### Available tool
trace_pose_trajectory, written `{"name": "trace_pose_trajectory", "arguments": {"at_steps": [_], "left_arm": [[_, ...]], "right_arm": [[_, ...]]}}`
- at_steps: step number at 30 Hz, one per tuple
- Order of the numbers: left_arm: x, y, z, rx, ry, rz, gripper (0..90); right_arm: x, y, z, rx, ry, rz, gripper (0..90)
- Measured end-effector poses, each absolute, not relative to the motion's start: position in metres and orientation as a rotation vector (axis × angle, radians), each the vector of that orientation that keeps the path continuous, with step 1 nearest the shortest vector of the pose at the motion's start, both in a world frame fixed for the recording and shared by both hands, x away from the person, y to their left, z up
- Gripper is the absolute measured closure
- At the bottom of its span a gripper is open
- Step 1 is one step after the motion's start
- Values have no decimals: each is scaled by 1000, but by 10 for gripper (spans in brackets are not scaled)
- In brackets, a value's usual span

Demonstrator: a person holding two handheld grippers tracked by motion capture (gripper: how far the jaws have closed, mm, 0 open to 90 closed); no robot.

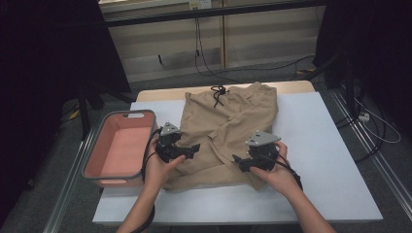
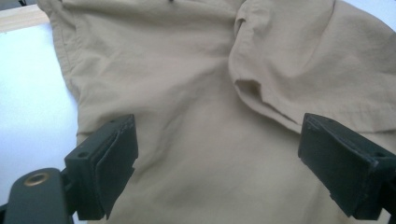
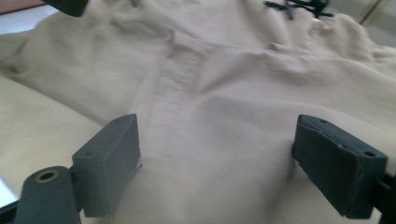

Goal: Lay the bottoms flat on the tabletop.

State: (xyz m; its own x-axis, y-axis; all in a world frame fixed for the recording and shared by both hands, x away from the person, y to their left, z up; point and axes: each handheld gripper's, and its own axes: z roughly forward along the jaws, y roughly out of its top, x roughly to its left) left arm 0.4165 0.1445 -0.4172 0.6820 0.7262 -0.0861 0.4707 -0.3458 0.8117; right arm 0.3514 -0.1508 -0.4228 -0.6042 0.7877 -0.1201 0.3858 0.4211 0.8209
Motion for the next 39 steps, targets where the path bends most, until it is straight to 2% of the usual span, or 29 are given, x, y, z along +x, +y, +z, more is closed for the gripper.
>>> {"name": "trace_pose_trajectory", "arguments": {"at_steps": [11,16,22,29,33,35,39], "left_arm": [[410,140,-419,2023,909,325,115],[410,142,-419,2025,910,327,114],[410,144,-420,2022,912,328,116],[409,143,-419,2021,904,327,116],[408,142,-419,2030,894,312,116],[408,142,-419,2028,893,309,116],[408,142,-419,2031,891,316,114]], "right_arm": [[351,-127,-422,914,2235,1092,153],[360,-108,-433,881,2283,1038,176],[369,-100,-454,907,2348,950,242],[370,-102,-459,918,2351,920,308],[372,-102,-460,925,2341,926,375],[372,-105,-460,926,2336,923,486],[374,-109,-459,952,2332,926,504]]}}
